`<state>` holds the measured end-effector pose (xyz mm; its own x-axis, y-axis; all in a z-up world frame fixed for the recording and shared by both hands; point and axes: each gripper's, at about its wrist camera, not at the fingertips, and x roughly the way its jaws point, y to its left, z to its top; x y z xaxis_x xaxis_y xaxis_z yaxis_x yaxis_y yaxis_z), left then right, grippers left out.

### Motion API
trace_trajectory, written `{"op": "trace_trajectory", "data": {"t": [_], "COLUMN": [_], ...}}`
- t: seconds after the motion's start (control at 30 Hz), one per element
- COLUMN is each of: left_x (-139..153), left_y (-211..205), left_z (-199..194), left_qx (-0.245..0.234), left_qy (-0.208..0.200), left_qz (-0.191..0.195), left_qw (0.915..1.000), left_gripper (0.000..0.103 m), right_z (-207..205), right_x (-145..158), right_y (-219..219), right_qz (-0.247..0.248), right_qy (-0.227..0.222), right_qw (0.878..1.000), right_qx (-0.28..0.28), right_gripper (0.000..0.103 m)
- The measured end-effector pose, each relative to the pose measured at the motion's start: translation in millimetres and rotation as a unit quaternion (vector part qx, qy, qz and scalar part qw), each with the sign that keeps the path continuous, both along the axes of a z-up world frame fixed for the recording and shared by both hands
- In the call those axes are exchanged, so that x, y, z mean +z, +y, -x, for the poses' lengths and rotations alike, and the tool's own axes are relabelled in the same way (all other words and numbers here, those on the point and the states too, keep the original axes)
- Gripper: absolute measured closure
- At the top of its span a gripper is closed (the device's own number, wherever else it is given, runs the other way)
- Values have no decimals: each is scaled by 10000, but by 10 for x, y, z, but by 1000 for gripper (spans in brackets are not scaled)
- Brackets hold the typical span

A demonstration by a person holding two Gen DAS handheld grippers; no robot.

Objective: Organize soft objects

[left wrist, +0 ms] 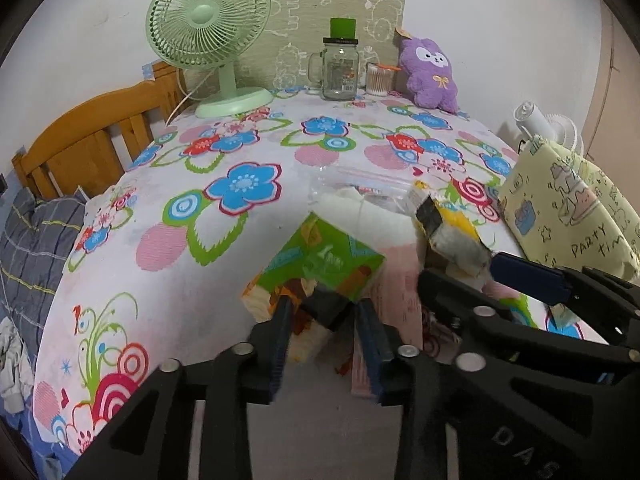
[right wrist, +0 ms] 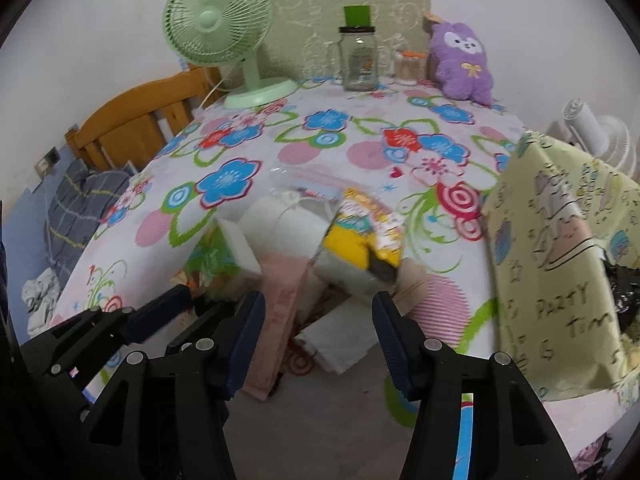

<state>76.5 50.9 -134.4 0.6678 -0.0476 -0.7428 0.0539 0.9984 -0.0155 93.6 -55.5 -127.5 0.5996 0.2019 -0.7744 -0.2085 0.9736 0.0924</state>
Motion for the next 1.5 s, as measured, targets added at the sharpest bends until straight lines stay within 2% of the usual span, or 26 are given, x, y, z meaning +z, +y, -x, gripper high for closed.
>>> {"op": "trace_trajectory", "data": {"t": [0.07, 0.23, 0.4, 0.57, 0.63, 0.83, 1.13, 1.43, 1.5], "left_x": [9, 29, 26, -43, -80, -40, 123, 90, 71], "left_y": [-5, 40, 110, 148, 165, 160, 46, -18, -33], "left_z": [-32, -116, -187, -280, -311, -312, -396, -573, -589], "left_qx": [11, 109, 207, 215, 206, 269, 171, 192, 180], "left_qy": [-55, -162, -234, -58, 77, 94, -34, 51, 86], "left_qz": [-46, -111, -104, 50, 157, 160, 34, 10, -8], "left_qw": [10000, 9997, 9995, 9997, 9996, 9995, 9998, 9998, 9998], "left_gripper": [60, 40, 31, 31, 42, 49, 50, 50, 50], "right_z": [-28, -130, -232, -340, -385, -454, -511, -673, -707], "right_x": [11, 14, 6, -63, -91, -133, -10, -41, -78], "right_y": [-27, -57, -39, -27, -42, -94, -151, -216, -226], "right_qz": [24, -5, 11, 67, 57, 17, -162, -229, -301], "right_qy": [-9, 10, -3, 101, 156, 267, 141, 202, 300], "right_qw": [10000, 9998, 9997, 9995, 9992, 9986, 9984, 9970, 9967], "right_qx": [-71, -177, -232, -295, -358, -457, -515, -705, -687], "right_gripper": [43, 42, 34, 33, 33, 33, 33, 33, 40]}}
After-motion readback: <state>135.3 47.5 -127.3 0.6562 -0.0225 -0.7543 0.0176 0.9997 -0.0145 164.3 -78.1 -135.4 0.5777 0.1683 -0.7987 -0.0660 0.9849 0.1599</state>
